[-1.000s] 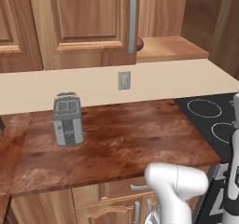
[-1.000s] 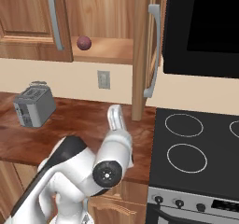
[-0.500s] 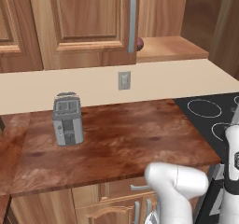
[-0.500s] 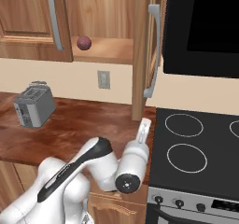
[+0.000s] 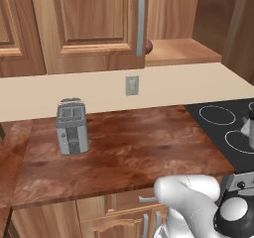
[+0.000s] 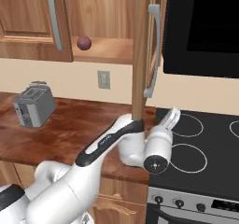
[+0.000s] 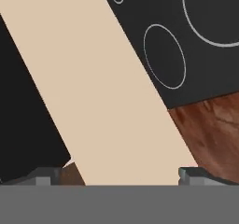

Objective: Pick the onion from the counter and place it in the cabinet. Then close the cabinet.

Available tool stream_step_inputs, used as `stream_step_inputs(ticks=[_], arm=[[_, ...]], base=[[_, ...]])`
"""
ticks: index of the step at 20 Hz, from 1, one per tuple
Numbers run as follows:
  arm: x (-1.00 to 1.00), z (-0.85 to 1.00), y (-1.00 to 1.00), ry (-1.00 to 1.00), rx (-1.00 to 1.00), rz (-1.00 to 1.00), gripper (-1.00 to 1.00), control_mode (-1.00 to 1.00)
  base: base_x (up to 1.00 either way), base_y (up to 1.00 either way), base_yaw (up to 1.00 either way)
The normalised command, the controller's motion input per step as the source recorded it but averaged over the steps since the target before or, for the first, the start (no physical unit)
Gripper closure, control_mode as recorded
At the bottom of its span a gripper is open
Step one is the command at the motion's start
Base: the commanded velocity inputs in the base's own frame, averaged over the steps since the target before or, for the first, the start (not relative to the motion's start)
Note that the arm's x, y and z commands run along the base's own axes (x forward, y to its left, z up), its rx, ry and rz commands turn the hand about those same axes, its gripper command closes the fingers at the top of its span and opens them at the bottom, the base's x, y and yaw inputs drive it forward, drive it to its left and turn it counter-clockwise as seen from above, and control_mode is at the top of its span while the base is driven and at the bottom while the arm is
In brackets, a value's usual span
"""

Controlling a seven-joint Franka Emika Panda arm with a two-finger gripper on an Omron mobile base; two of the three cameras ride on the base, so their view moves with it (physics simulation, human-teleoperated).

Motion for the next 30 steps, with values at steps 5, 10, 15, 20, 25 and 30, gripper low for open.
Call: stream_step_inputs(ticks=[5,10,15,20,25,30], arm=[[-0.75,0.76,0.17,-0.49,-0.18,0.05,-1.0,-1.0],[-0.62,1.0,0.4,-0.62,-0.41,0.12,-1.0,-1.0],[-0.12,1.0,0.32,-0.56,-0.44,0.17,-1.0,-1.0],[0.0,0.97,0.43,-0.52,-0.47,0.32,-1.0,-1.0],[0.0,0.6,0.83,-0.51,-0.58,0.3,-1.0,-1.0],[0.38,0.01,1.0,-0.29,-0.51,0.12,-1.0,-1.0]], base=[[0.0,0.0,0.0],[0.0,0.0,0.0],[0.0,0.0,0.0],[0.0,0.0,0.0],[0.0,0.0,0.0],[0.0,0.0,0.0]])
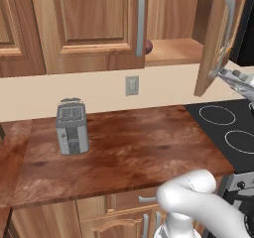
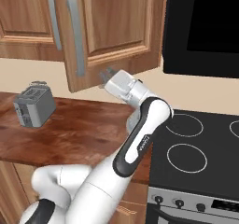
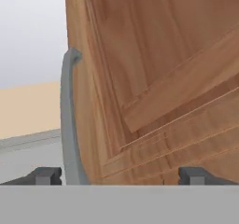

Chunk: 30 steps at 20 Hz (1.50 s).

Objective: Pick the onion from the counter and place it in the cabinet. Then close the cabinet.

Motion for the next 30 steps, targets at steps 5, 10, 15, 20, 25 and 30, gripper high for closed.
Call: stream_step_inputs(ticks=[5,10,15,20,25,30], arm=[[0.82,0.12,0.81,-0.02,-0.28,-0.15,-1.0,-1.0],[0.6,0.14,0.49,0.06,-0.14,-0.37,-1.0,-1.0],[0.42,0.17,0.49,0.09,-0.11,-0.47,-1.0,-1.0],[0.91,0.04,0.4,0.12,-0.06,-0.54,-1.0,-1.0],[1.0,0.0,0.27,0.1,0.0,-0.53,-1.0,-1.0],[0.98,-0.07,0.04,0.1,0.0,-0.53,-1.0,-1.0]], base=[[0.0,0.0,0.0],[0.0,0.0,0.0],[0.0,0.0,0.0],[0.0,0.0,0.0],[0.0,0.0,0.0],[0.0,0.0,0.0]])
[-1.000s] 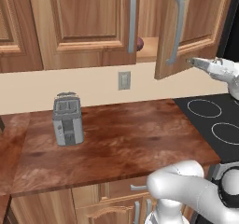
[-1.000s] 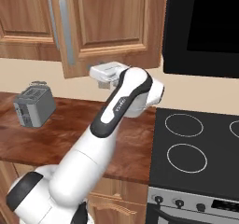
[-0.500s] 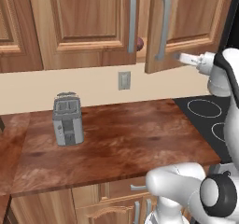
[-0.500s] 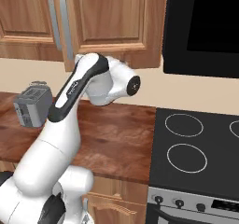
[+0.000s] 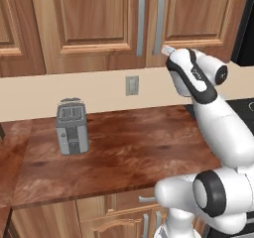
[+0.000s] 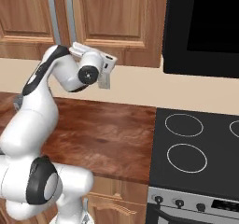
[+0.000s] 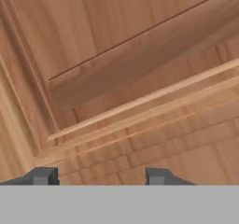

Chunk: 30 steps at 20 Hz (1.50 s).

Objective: Pick the onion from the counter and place it in the cabinet. Then close the cabinet.

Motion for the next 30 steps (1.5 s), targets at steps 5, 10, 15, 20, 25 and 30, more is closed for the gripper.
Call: stream_step_inputs(ticks=[5,10,15,20,25,30], arm=[[0.68,-0.02,0.0,0.09,0.0,-0.48,-1.0,-1.0],[0.17,0.0,-0.02,0.09,0.01,-0.39,-1.0,-1.0],[-0.05,0.1,-0.08,0.03,0.03,-0.32,-1.0,-1.0],[-0.18,0.13,-0.1,0.0,0.03,-0.28,-1.0,-1.0],[-0.28,0.19,-0.14,0.0,0.05,-0.25,-1.0,-1.0],[-0.57,0.54,-0.1,0.0,0.06,-0.24,-1.0,-1.0]], base=[[0.0,0.0,0.0],[0.0,0.0,0.0],[0.0,0.0,0.0],[0.0,0.0,0.0],[0.0,0.0,0.0],[0.0,0.0,0.0]])
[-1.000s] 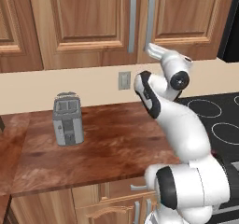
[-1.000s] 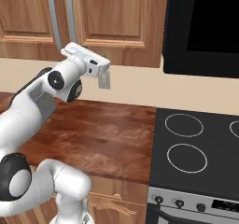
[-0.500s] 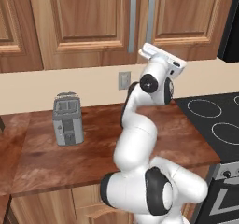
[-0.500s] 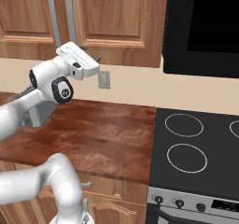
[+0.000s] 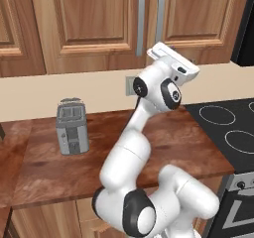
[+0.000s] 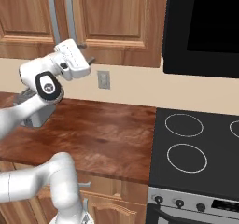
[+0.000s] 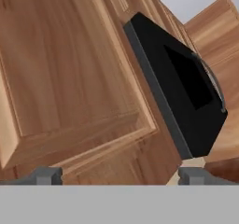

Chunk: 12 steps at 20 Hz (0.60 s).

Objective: Pick the onion from the counter and place it in the cabinet. Then close the cabinet.

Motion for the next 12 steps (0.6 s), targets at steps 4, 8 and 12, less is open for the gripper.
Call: stream_step_inputs(ticks=[4,8,12], arm=[[-0.74,0.93,-0.01,0.0,0.11,-0.17,-1.0,-1.0],[-0.61,0.41,0.0,0.02,0.14,-0.13,-1.0,-1.0],[-0.68,0.0,0.0,0.05,0.19,-0.06,-1.0,-1.0]], base=[[0.0,0.0,0.0],[0.0,0.0,0.0],[0.0,0.0,0.0]])
